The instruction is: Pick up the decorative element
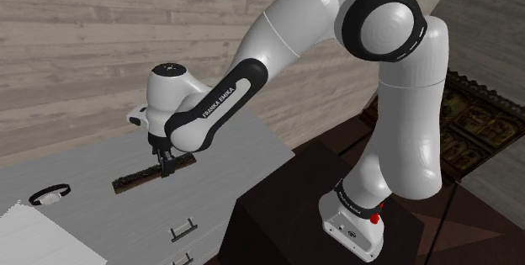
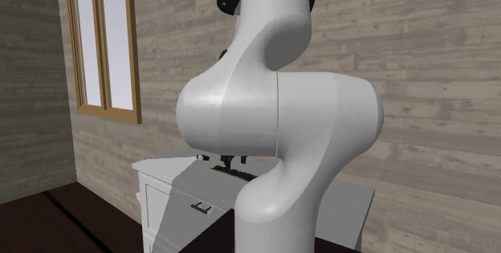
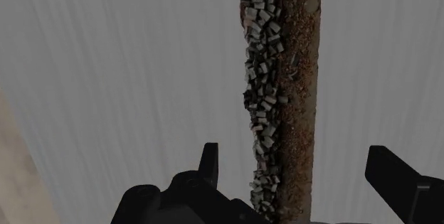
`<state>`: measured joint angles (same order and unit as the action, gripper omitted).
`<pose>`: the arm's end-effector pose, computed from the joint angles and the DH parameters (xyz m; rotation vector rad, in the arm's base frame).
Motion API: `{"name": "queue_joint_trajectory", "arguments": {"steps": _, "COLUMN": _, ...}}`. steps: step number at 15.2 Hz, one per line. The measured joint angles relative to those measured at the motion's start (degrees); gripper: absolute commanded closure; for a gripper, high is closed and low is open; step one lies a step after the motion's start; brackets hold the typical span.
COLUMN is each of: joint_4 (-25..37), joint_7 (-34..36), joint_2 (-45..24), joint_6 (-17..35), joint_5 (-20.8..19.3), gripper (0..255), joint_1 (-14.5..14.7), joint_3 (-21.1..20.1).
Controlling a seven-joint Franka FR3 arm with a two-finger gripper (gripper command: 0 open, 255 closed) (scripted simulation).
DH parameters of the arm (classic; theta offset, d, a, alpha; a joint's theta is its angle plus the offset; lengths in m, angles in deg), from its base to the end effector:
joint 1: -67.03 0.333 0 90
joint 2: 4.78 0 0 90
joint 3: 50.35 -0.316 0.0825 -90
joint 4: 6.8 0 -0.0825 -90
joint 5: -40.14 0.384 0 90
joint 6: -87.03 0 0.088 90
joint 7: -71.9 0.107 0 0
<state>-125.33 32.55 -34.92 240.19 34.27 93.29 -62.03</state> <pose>0.4702 0.3691 0.1864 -2.3559 -1.9982 -0.1438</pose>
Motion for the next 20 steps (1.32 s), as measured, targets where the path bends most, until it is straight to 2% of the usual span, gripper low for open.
{"name": "queue_joint_trajectory", "arguments": {"steps": 4, "joint_4": 0.8, "joint_7": 0.4, "joint_2": -2.9, "joint_6": 2.0, "joint_5": -0.7, "gripper": 0, "joint_1": 0.6, "joint_3": 0.7}}
{"name": "queue_joint_trajectory", "arguments": {"steps": 5, "joint_4": 0.8, "joint_7": 0.4, "joint_2": -3.1, "joint_6": 2.2, "joint_5": -0.7, "gripper": 255, "joint_1": 0.6, "joint_3": 0.7}}
{"name": "queue_joint_trajectory", "arguments": {"steps": 15, "joint_4": 0.8, "joint_7": 0.3, "joint_2": -3.2, "joint_6": 2.4, "joint_5": -0.8, "gripper": 255, "joint_1": 0.6, "joint_3": 0.8}}
{"name": "queue_joint_trajectory", "arguments": {"steps": 20, "joint_4": 0.4, "joint_7": -0.1, "joint_2": -0.5, "joint_6": 0.2, "joint_5": -0.1, "gripper": 255, "joint_1": 0.0, "joint_3": 0.1}}
